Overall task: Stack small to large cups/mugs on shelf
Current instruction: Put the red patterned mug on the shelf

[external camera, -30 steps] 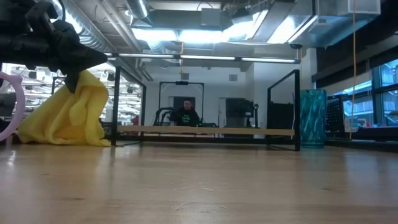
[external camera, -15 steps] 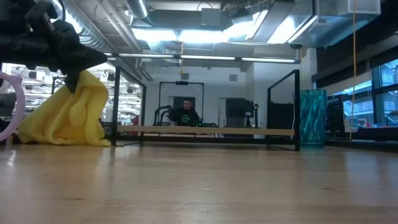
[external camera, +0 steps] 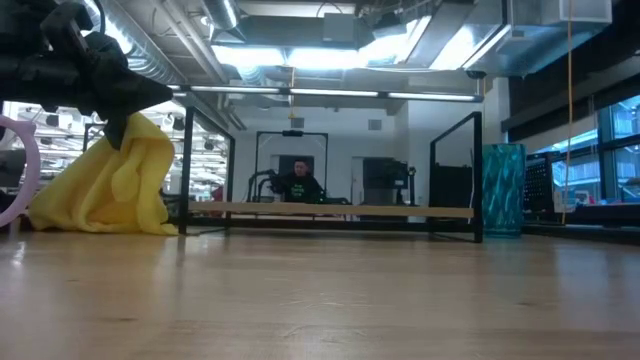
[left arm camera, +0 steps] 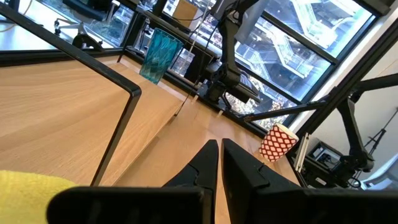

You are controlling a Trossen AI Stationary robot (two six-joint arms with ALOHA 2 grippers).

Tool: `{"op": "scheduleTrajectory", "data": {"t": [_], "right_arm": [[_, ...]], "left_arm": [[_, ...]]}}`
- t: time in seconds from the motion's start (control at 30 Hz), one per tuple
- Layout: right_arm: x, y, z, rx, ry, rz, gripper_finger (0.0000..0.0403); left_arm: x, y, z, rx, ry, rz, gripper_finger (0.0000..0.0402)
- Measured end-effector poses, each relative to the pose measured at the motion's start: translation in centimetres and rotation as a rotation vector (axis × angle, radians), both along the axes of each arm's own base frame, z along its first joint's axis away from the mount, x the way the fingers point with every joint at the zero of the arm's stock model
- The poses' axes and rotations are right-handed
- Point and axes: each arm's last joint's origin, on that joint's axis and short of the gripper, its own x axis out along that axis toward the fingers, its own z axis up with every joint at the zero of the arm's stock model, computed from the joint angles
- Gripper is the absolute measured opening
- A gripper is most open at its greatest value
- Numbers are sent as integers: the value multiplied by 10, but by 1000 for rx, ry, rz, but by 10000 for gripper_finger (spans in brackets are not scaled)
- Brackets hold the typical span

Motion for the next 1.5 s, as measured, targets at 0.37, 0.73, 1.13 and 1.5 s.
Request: {"op": "scheduleTrajectory", "data": {"t": [0.37, 0.73, 1.13, 1.5], "right_arm": [[8, 7, 1, -58, 8, 194, 81], [1, 0, 3, -83, 252, -58, 81], [6, 15, -19, 321, 417, 519, 81], [40, 36, -107, 397, 951, 386, 81]], "left_arm": [[0, 0, 0, 0, 1, 1, 14], [0, 0, 0, 0, 1, 0, 14], [0, 0, 0, 0, 1, 0, 14], [0, 0, 0, 0, 0, 0, 14]]}}
